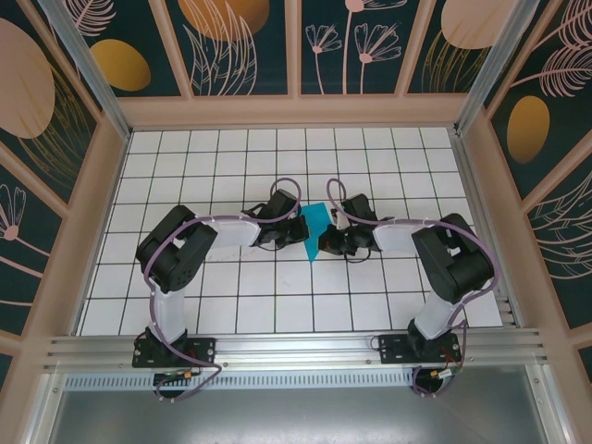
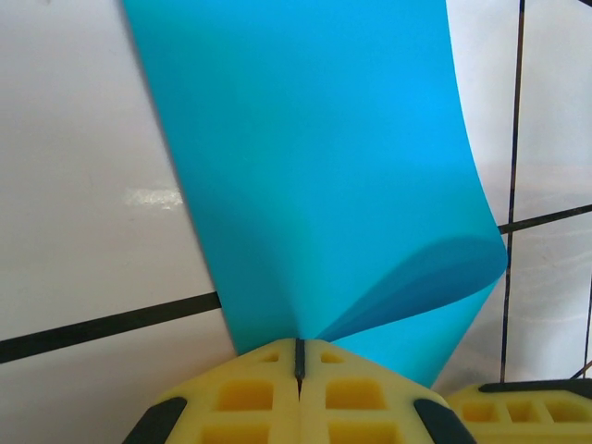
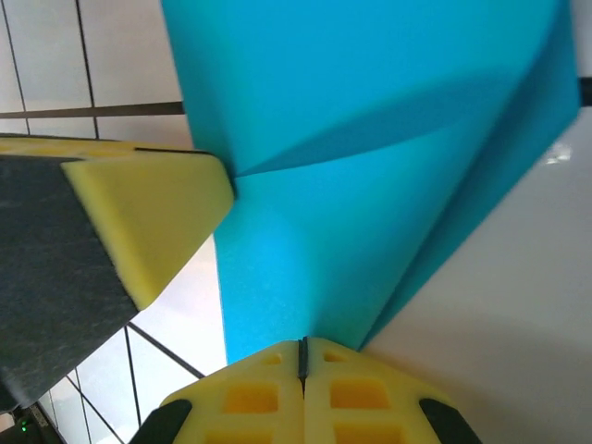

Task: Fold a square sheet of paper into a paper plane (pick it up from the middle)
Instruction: Third fold the triangle at the center of the table.

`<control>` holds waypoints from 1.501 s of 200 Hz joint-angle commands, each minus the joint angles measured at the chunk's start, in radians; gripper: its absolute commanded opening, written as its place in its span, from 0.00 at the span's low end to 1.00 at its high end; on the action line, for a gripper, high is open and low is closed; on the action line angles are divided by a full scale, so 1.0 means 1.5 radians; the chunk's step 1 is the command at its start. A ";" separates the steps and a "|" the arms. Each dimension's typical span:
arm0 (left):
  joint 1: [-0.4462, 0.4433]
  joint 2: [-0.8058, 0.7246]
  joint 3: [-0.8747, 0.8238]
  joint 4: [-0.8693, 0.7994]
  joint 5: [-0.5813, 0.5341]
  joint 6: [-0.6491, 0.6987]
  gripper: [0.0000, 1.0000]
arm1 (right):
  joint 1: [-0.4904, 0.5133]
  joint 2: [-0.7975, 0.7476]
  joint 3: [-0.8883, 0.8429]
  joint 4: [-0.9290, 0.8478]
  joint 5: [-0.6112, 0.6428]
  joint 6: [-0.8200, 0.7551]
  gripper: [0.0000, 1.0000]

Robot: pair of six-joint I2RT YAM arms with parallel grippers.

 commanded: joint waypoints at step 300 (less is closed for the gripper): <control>0.009 0.019 -0.018 -0.110 -0.081 0.033 0.00 | -0.087 0.086 0.124 -0.050 0.015 -0.036 0.03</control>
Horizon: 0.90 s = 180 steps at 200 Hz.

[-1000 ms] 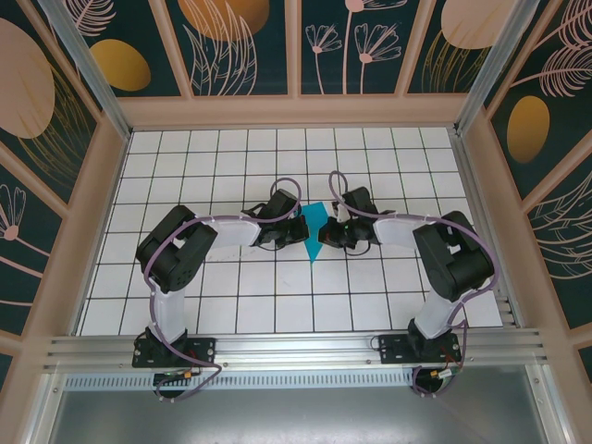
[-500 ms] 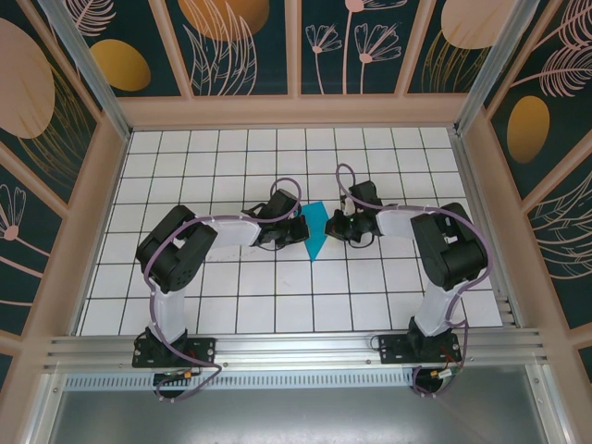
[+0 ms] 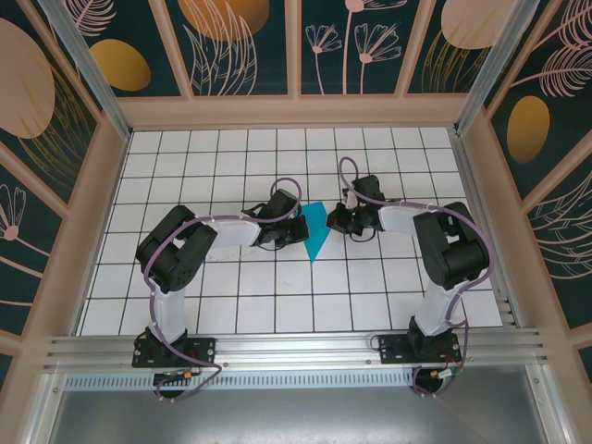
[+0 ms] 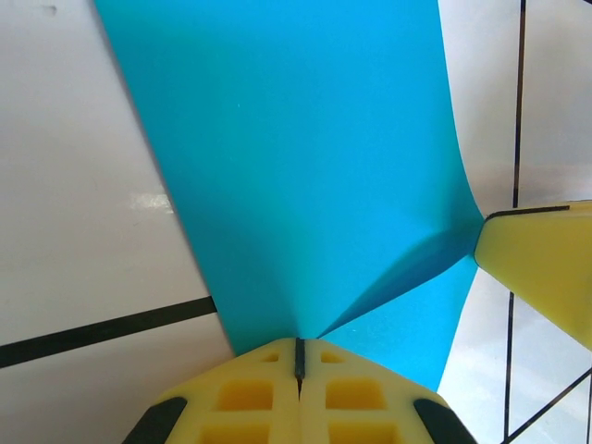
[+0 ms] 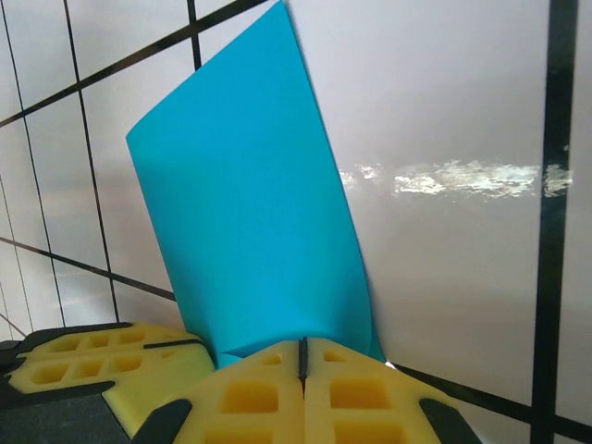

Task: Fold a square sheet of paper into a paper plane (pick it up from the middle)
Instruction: Third fold the triangle at the center of the table.

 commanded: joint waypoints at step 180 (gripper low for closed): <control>0.009 0.014 0.000 -0.077 -0.081 0.132 0.00 | 0.033 -0.018 -0.051 0.017 -0.085 -0.025 0.02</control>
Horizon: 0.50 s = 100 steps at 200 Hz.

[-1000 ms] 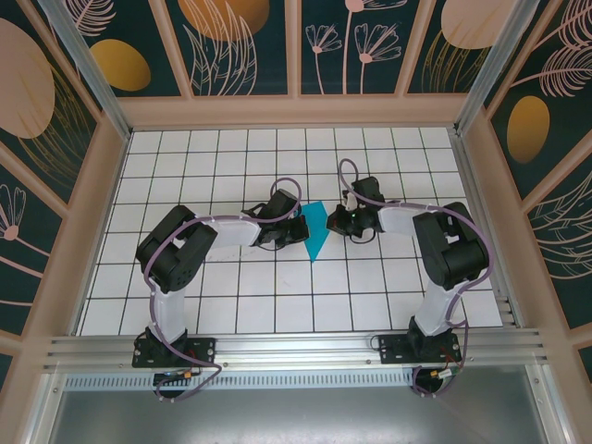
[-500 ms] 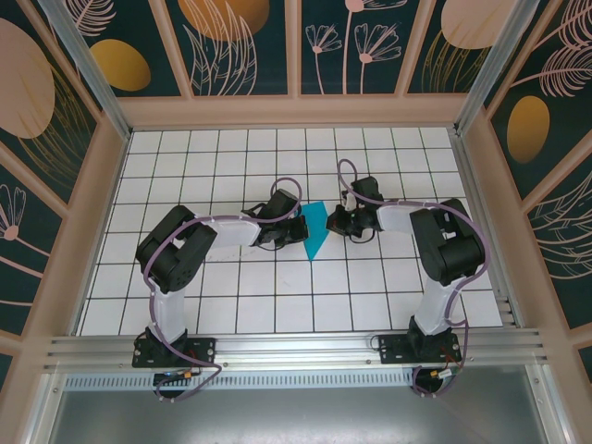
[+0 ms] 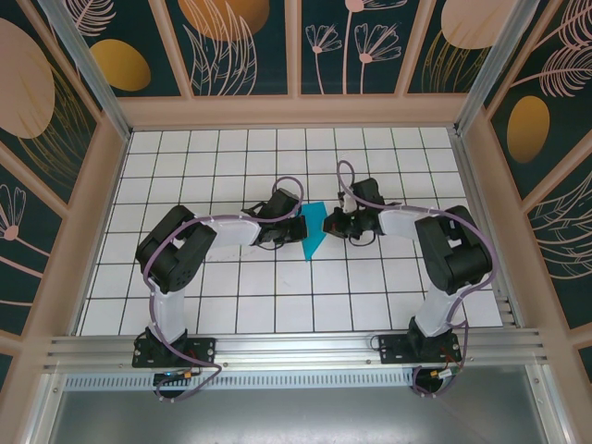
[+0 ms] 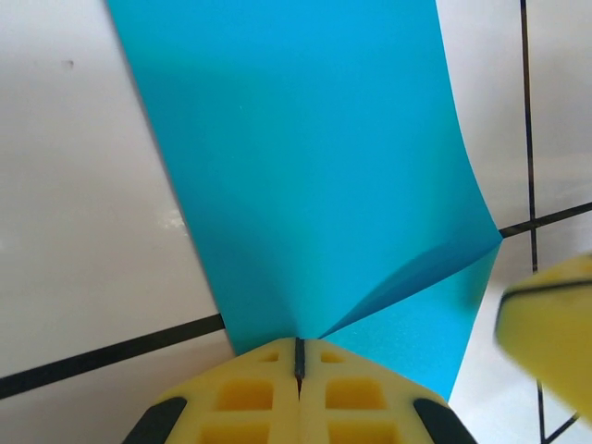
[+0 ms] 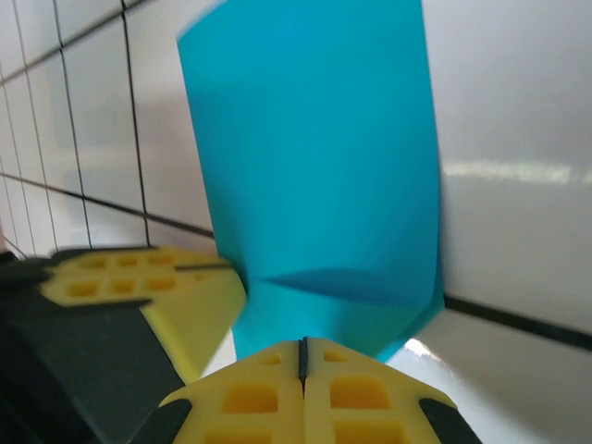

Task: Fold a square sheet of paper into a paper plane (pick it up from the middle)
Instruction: Third fold the triangle at the center of the table.

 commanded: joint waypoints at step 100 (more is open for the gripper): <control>0.010 -0.007 0.001 -0.028 -0.038 0.107 0.02 | 0.029 0.042 -0.028 0.047 -0.007 0.046 0.02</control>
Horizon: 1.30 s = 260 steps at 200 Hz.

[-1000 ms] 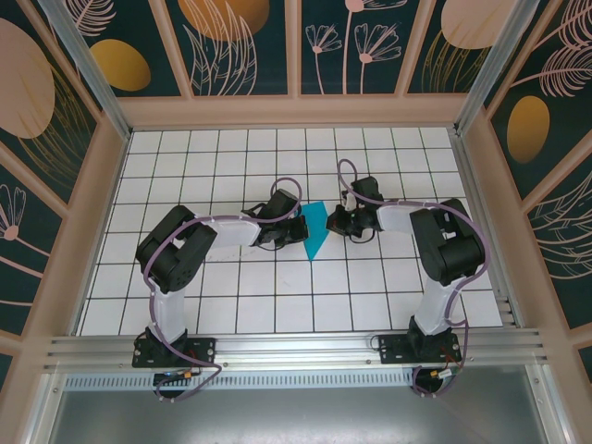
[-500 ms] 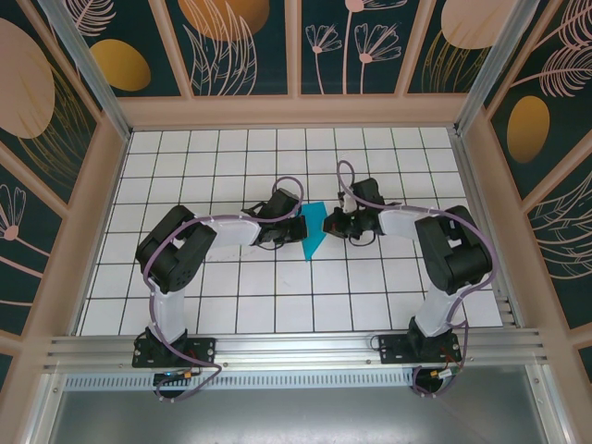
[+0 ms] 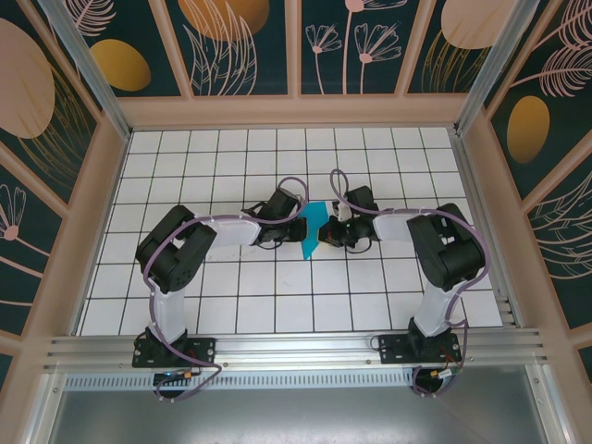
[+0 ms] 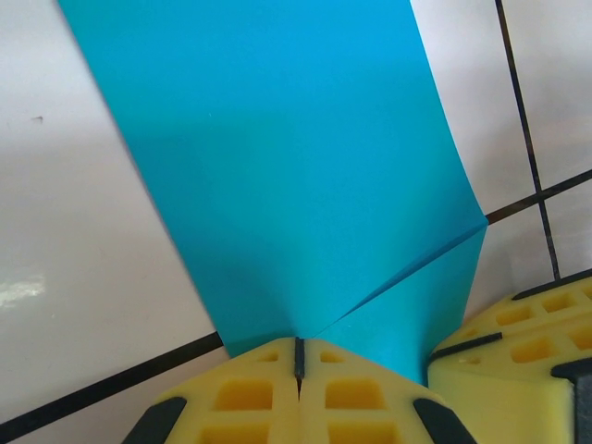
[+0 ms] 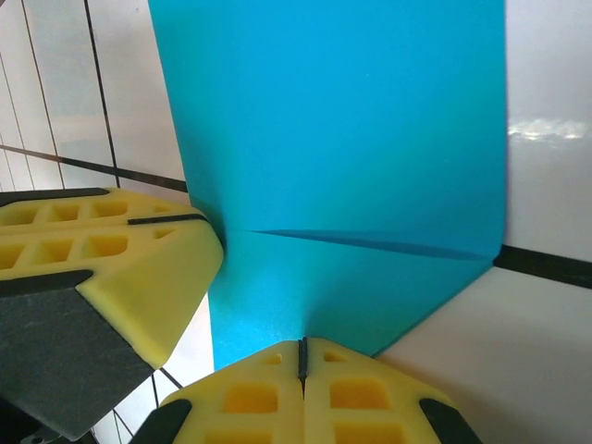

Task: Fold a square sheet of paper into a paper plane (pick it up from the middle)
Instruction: Third fold the triangle at the center of the table.

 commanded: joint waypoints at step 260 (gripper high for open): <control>-0.028 -0.061 -0.195 0.133 0.139 -0.250 0.05 | 0.039 0.017 0.007 -0.045 0.090 0.066 0.03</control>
